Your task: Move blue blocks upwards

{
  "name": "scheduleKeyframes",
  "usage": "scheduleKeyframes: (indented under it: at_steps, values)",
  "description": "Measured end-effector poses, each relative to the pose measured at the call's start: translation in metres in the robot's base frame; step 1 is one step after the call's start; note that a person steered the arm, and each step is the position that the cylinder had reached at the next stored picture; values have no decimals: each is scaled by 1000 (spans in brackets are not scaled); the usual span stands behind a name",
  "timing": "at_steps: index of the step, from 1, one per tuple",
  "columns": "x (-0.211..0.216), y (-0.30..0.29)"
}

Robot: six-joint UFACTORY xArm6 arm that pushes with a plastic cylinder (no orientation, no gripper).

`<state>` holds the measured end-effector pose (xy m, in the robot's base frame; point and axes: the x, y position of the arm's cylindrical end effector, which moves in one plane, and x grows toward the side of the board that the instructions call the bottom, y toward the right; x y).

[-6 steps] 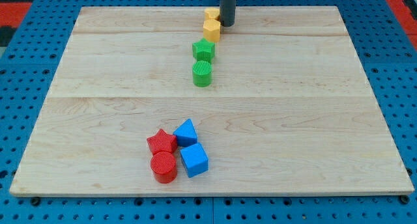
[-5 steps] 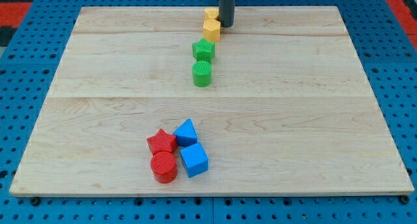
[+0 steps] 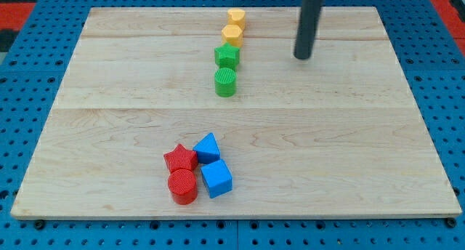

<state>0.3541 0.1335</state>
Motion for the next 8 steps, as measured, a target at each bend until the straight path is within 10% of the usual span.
scheduleKeyframes:
  at_steps: [4,8]
  values:
    - [221,-12]
    - [260,-151]
